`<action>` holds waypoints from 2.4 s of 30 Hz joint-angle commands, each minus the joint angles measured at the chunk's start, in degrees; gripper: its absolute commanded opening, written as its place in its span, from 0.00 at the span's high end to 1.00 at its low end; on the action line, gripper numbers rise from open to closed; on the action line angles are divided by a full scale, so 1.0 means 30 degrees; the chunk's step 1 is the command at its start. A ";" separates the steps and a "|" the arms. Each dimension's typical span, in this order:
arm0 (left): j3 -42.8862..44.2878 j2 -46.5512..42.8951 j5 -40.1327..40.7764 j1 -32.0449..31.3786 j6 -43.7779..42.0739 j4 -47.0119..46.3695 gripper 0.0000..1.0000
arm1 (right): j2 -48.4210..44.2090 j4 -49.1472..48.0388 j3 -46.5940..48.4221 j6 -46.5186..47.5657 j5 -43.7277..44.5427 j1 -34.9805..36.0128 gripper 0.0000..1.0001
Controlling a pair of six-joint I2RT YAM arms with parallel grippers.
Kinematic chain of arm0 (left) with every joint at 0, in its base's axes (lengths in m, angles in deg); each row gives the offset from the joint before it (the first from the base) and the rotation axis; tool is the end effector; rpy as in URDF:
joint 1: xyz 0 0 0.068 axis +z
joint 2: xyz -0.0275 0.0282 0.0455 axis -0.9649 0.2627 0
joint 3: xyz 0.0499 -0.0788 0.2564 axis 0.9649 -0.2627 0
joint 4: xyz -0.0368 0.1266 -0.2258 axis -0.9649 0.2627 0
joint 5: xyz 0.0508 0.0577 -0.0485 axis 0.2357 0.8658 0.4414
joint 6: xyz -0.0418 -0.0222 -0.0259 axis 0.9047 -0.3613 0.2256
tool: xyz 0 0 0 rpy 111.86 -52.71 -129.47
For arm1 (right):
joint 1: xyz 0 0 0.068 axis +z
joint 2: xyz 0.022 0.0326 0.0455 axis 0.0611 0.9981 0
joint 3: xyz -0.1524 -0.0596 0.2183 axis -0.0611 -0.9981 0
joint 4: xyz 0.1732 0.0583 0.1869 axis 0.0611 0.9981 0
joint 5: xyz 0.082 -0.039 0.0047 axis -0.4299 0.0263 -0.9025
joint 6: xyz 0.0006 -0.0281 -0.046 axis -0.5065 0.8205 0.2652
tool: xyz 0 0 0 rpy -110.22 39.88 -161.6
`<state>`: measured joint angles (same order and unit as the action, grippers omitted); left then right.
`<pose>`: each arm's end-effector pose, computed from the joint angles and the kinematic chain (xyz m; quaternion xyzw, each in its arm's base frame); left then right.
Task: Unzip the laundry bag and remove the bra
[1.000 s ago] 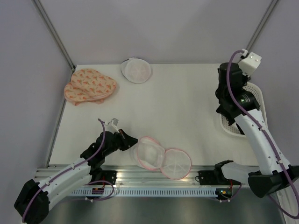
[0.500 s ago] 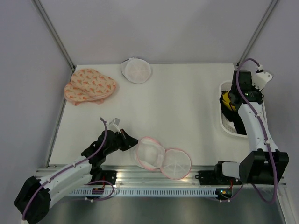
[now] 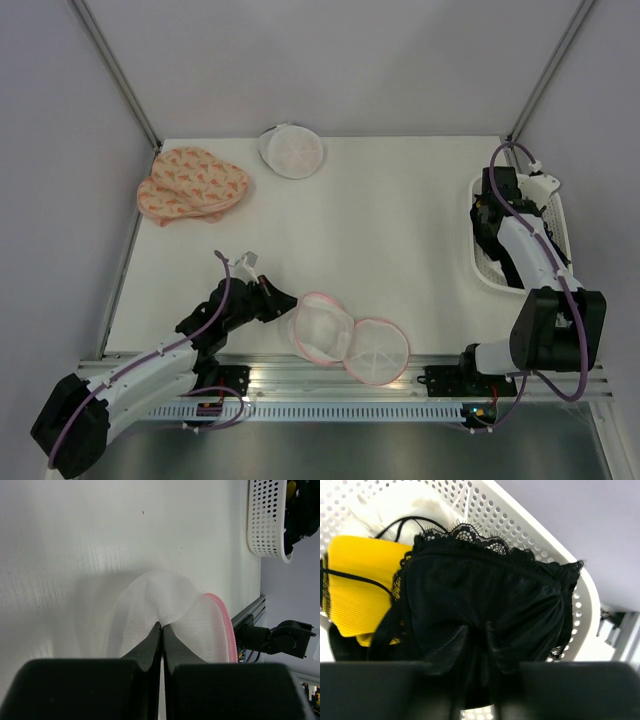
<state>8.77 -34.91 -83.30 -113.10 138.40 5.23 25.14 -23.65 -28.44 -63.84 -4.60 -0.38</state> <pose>0.1207 -0.1016 0.1553 -0.0985 0.8381 -0.4325 0.3175 0.2824 -0.0455 0.2681 0.4113 0.7807 -0.2931 0.3679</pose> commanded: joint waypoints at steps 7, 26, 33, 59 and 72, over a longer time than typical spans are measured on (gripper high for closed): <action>0.0127 0.0443 -0.0311 0.0002 0.0170 -0.1622 0.98 | -0.5369 -0.1253 0.2123 0.3486 -0.6560 0.0238 0.13; -0.0867 0.0617 0.6952 0.0002 0.1896 -0.5710 0.98 | -0.7753 -0.1864 -0.3612 0.1941 -1.0703 1.4555 0.02; -0.2361 0.0649 1.0990 0.0002 0.4356 -0.7102 0.98 | -0.7075 -0.2861 -0.6308 -0.1305 -1.0115 1.5766 0.02; -0.5322 -0.3188 0.9007 -0.0027 0.7377 -0.2976 0.98 | -0.1102 -0.7051 -0.8070 -0.6527 -0.7011 1.9281 0.46; -0.5322 -0.4099 0.7893 -0.0027 0.6411 -0.2705 0.98 | 0.1011 -0.7082 -0.7688 -0.7142 -0.6601 1.9428 0.82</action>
<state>4.42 -46.91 -57.90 -113.12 158.55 -2.22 27.50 -45.23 -52.51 -83.54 -26.46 57.52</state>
